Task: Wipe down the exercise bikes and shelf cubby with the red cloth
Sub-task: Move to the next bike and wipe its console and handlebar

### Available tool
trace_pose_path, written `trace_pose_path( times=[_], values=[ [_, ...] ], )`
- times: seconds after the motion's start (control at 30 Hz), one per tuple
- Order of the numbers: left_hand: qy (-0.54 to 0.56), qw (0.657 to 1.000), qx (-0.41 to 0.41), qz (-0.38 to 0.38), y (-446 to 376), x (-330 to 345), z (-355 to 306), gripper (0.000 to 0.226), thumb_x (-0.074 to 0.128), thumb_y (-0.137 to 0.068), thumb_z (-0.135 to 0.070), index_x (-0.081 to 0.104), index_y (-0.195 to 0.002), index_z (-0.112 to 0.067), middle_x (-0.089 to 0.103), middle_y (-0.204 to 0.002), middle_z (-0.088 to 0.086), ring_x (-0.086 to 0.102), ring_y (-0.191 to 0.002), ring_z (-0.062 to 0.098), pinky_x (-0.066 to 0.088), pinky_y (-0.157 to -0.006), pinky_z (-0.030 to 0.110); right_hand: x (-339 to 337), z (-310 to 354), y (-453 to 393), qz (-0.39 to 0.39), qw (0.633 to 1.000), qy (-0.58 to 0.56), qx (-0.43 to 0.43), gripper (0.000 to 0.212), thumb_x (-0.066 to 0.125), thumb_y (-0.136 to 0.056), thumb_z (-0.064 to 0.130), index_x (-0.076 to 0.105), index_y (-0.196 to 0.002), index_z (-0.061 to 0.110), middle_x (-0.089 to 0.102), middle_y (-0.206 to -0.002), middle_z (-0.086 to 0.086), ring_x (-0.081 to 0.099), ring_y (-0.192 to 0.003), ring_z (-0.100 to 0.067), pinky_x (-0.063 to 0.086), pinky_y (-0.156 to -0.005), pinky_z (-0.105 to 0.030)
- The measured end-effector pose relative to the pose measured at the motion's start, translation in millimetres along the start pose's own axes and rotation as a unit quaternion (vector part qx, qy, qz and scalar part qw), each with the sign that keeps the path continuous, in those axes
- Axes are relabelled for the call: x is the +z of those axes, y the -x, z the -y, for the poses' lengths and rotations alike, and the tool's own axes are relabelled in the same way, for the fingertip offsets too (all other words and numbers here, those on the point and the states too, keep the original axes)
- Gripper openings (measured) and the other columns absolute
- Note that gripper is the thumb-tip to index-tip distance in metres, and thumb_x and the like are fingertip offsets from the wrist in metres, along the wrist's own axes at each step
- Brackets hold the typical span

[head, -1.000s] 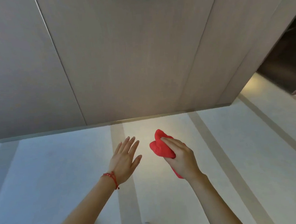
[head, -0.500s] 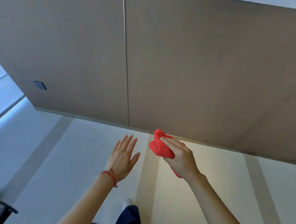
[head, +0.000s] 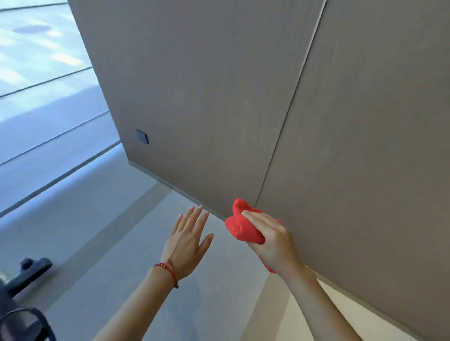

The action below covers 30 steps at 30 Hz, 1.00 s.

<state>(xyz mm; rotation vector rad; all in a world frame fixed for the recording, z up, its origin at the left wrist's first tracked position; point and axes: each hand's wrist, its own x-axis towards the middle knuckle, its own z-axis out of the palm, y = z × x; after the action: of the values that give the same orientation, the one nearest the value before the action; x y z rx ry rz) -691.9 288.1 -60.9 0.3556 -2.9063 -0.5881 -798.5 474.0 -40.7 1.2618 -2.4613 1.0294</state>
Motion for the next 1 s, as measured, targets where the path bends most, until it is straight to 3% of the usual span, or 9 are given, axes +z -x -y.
trace_pose_path(
  times=[0.13,0.47,0.53,0.6,0.73,1.0],
  values=[
    [-0.001,0.997,-0.079,-0.027,-25,-11,36,0.091,-0.008,-0.076,-0.07,0.022,-0.142,-0.015,0.02,-0.153,0.007,0.007,-0.142,0.022,-0.002,-0.114,0.032,36,-9,-65,0.037,0.997,-0.037,-0.048,0.053,0.08,-0.064,0.006,0.064,-0.114,0.014,0.068,-0.113,-0.002,0.059,-0.106,-0.016,0.045,-0.085,-0.031],
    [-0.028,0.959,-0.253,-0.125,-74,-46,110,0.094,-0.012,-0.075,-0.07,0.022,-0.141,-0.013,0.021,-0.152,0.009,0.008,-0.142,0.024,-0.001,-0.113,0.033,122,2,-220,0.127,0.962,-0.128,-0.206,0.055,0.082,-0.061,0.004,0.066,-0.112,0.013,0.069,-0.111,-0.002,0.062,-0.104,-0.018,0.043,-0.088,-0.031],
    [-0.038,0.945,-0.289,-0.147,-78,-55,121,0.082,-0.001,-0.082,-0.064,0.022,-0.141,-0.013,0.02,-0.152,0.009,0.008,-0.142,0.024,0.0,-0.114,0.033,138,9,-245,0.14,0.949,-0.148,-0.24,0.054,0.083,-0.06,0.002,0.066,-0.111,0.011,0.069,-0.111,-0.005,0.063,-0.102,-0.019,0.045,-0.089,-0.031],
    [-0.042,0.93,-0.324,-0.168,-79,-63,133,0.06,0.023,-0.092,-0.048,0.022,-0.141,-0.013,0.02,-0.153,0.009,0.008,-0.142,0.023,0.001,-0.114,0.033,152,19,-267,0.153,0.938,-0.167,-0.263,0.053,0.082,-0.061,0.002,0.066,-0.11,0.011,0.069,-0.111,-0.005,0.063,-0.101,-0.02,0.047,-0.087,-0.031],
    [-0.057,0.904,-0.371,-0.207,-77,-79,157,0.055,0.039,-0.094,-0.037,0.022,-0.141,-0.013,0.02,-0.153,0.009,0.01,-0.142,0.023,0.003,-0.114,0.035,179,46,-296,0.169,0.917,-0.197,-0.301,0.055,0.084,-0.06,0.005,0.066,-0.111,0.013,0.069,-0.109,-0.004,0.061,-0.1,-0.017,0.042,-0.087,-0.023],
    [-0.089,0.866,-0.418,-0.26,-72,-122,212,0.054,0.042,-0.094,-0.034,0.026,-0.139,-0.01,0.025,-0.15,0.013,0.015,-0.141,0.028,0.01,-0.115,0.041,235,108,-346,0.192,0.879,-0.259,-0.351,0.052,0.083,-0.066,0.007,0.064,-0.115,0.013,0.067,-0.114,-0.006,0.063,-0.102,-0.025,0.054,-0.08,-0.043]
  ],
)
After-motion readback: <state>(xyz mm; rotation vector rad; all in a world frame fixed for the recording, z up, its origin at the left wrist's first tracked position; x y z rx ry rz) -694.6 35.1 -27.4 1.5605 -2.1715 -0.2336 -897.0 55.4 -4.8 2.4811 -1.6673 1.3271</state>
